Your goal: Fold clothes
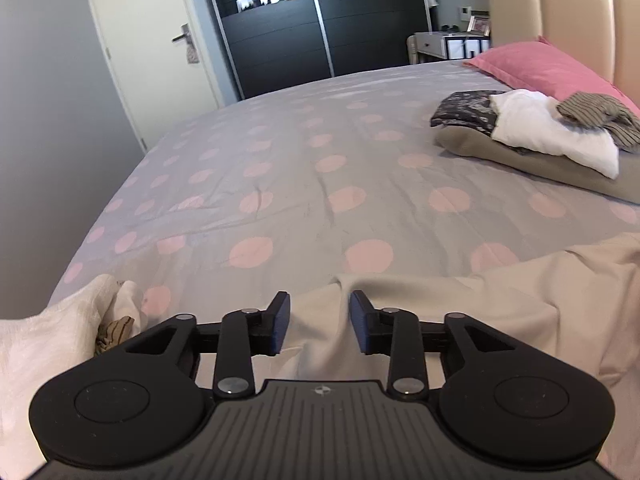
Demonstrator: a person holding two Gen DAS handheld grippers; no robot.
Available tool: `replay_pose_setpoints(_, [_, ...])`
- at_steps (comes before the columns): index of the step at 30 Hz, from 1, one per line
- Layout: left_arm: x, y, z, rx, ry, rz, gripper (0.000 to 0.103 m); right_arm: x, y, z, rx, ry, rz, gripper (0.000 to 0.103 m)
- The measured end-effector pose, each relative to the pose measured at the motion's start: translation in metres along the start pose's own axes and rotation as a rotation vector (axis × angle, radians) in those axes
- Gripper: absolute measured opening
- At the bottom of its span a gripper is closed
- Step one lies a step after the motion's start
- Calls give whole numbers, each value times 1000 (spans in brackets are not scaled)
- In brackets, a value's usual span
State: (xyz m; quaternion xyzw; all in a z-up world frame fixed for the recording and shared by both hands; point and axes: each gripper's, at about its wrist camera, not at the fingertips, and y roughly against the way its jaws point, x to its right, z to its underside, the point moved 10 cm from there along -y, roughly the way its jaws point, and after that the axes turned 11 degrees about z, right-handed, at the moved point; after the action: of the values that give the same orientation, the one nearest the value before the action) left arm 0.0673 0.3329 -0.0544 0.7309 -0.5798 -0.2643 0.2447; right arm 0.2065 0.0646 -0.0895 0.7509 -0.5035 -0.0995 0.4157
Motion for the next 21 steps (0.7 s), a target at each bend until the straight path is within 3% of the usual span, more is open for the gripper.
replay_pose_setpoints(1, [4,6,1,2,-17,8,42,-1,4,1,13,17,-7,29])
replay_pose_setpoints(5, [21,31,12,6,-96,50,44,-13,25,10,82,131,-46,29])
replay_pose_setpoints(9, [45,47,40,-41,-222,121,44,-33,39,34,133,267,-85,29])
replay_pose_setpoints(12, [56,50,67,-89,-306,132,44,-47,41,59,159,391,-92,29])
replay_pose_setpoints(17, [70,42,112,-149,-411,167,44,-67,36,99,189,572,-73,29])
replay_pose_setpoints(21, [84,31,144,-185,-557,155,44,-77,27,128,234,728,-25,29])
